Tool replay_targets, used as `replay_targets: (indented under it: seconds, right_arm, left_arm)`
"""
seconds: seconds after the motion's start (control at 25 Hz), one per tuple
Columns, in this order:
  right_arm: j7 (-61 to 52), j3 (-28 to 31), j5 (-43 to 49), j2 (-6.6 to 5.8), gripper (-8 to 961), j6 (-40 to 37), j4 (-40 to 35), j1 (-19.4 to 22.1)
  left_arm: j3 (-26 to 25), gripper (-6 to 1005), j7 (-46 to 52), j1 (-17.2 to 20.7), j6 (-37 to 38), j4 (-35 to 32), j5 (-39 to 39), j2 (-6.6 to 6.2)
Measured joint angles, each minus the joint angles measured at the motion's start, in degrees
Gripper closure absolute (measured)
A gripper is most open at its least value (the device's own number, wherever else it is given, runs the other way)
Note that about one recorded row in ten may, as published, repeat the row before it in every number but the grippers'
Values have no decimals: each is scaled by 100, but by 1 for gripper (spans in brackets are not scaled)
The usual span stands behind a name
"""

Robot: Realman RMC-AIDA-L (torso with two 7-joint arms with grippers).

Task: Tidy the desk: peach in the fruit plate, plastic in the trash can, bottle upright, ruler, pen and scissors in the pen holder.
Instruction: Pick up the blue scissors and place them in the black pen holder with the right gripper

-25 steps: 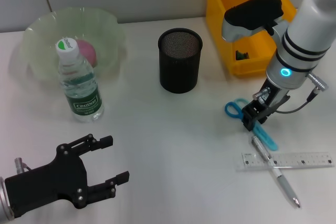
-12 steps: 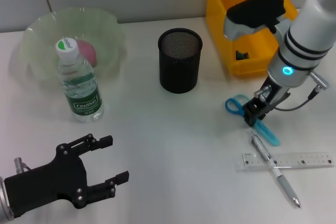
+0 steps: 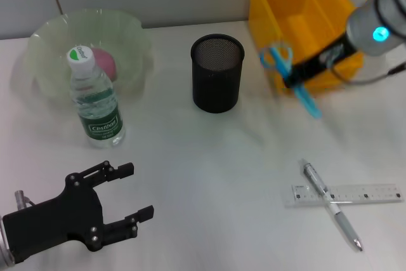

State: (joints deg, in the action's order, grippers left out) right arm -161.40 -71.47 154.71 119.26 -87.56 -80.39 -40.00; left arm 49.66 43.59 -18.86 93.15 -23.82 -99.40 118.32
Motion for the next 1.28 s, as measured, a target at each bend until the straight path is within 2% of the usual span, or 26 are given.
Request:
replay_targets:
  seconds: [0.04, 0.08, 0.16, 0.2, 0.24, 0.28, 0.36, 0.4, 0.44, 0.48, 0.52, 0.56, 0.6, 0.64, 0.72, 0.76, 0.8, 0.84, 0.88, 0.96, 1.0, 1.04, 1.12, 1.16, 1.2, 1.28]
  right_arm:
    - [41, 11, -338, 0, 746, 113, -653, 307]
    - [41, 11, -338, 0, 746, 113, -653, 307]
    - [275, 54, -901, 1, 746, 417, -1411, 783]
    - [275, 54, -901, 1, 746, 417, -1411, 783]
    - [645, 46, -1303, 5, 746, 856, -1789, 1161]
    - [645, 46, -1303, 5, 746, 856, -1789, 1161]
    - [1474, -46, -2196, 11, 746, 1745, -1854, 1633]
    - [1474, -46, -2196, 11, 746, 1745, -1854, 1633]
    - [2216, -118, -3013, 7, 746, 2274, -1465, 1781]
    - [2216, -118, -3013, 7, 746, 2274, -1465, 1781]
    - [2672, -141, -3462, 5, 746, 2509, -1196, 1809]
    - [3542, -165, -4240, 6, 746, 2840, -557, 1784]
    - [3542, -165, -4240, 6, 746, 2840, -557, 1784]
    - [4532, -198, -4969, 7, 746, 3125, 179, 1689]
    - [5001, -212, -5301, 8, 746, 3254, 489, 1639]
    - [5913, -235, -5901, 12, 746, 3458, 1114, 1536]
    - [5913, -235, -5901, 12, 746, 3458, 1114, 1536]
    - [6727, -241, -6485, 13, 746, 3561, 1733, 1426]
    - [6727, -241, -6485, 13, 746, 3561, 1733, 1426]
    - [7742, -241, -7103, 9, 746, 3590, 2378, 1284]
    - [7742, -241, -7103, 9, 746, 3590, 2378, 1284]
    - [8442, -241, -7442, 13, 746, 3601, 2747, 1194]
    - [8761, -241, -7635, 17, 746, 3604, 2928, 1151]
    - [9505, -241, -8140, 23, 746, 3593, 3371, 1043]
    - [9505, -241, -8140, 23, 745, 3593, 3371, 1043]
    - [10224, -250, -8719, 25, 745, 3566, 3835, 914]
  left_arm:
    - [-6, 214, 0, 6, 9, 0, 0, -1]
    - [-10, 214, 0, 12, 25, 0, 0, -1]
    - [-24, 214, 0, 41, 86, 0, 0, -9]
    - [-24, 214, 0, 41, 86, 0, 0, -9]
    - [-27, 214, 0, 47, 98, 0, 0, -13]
    - [-27, 214, 0, 47, 98, 0, 0, -13]
    - [-28, 214, 0, 50, 99, 0, 5, -13]
    - [-28, 214, 0, 50, 99, 0, 5, -13]
    - [-28, 214, 0, 50, 100, 0, 8, -13]
    - [-28, 214, 0, 50, 100, 0, 8, -13]
    - [-28, 214, 0, 50, 99, 0, 8, -12]
    - [-27, 214, 0, 50, 99, 0, 10, -11]
    - [-27, 214, 0, 50, 99, 0, 10, -11]
    - [-27, 214, 0, 47, 97, 0, 8, -11]
    - [-27, 214, 0, 46, 97, 0, 7, -11]
    - [-27, 214, 5, 46, 99, -1, 8, -11]
    - [-27, 214, 5, 46, 99, -1, 8, -11]
    - [-27, 214, 29, 46, 100, -4, 8, -11]
    - [-27, 214, 29, 46, 100, -4, 8, -11]
    - [-27, 214, 49, 48, 100, -7, 9, -14]
    - [-27, 214, 49, 48, 100, -7, 9, -14]
    - [-27, 214, 49, 48, 100, -7, 9, -12]
    - [-21, 214, 52, 39, 98, -6, 5, -5]
    - [-8, 214, 54, 29, 91, -2, 0, -1]
    - [-8, 214, 54, 29, 91, -2, 0, -1]
    - [-4, 214, 55, 28, 87, -2, -2, 1]
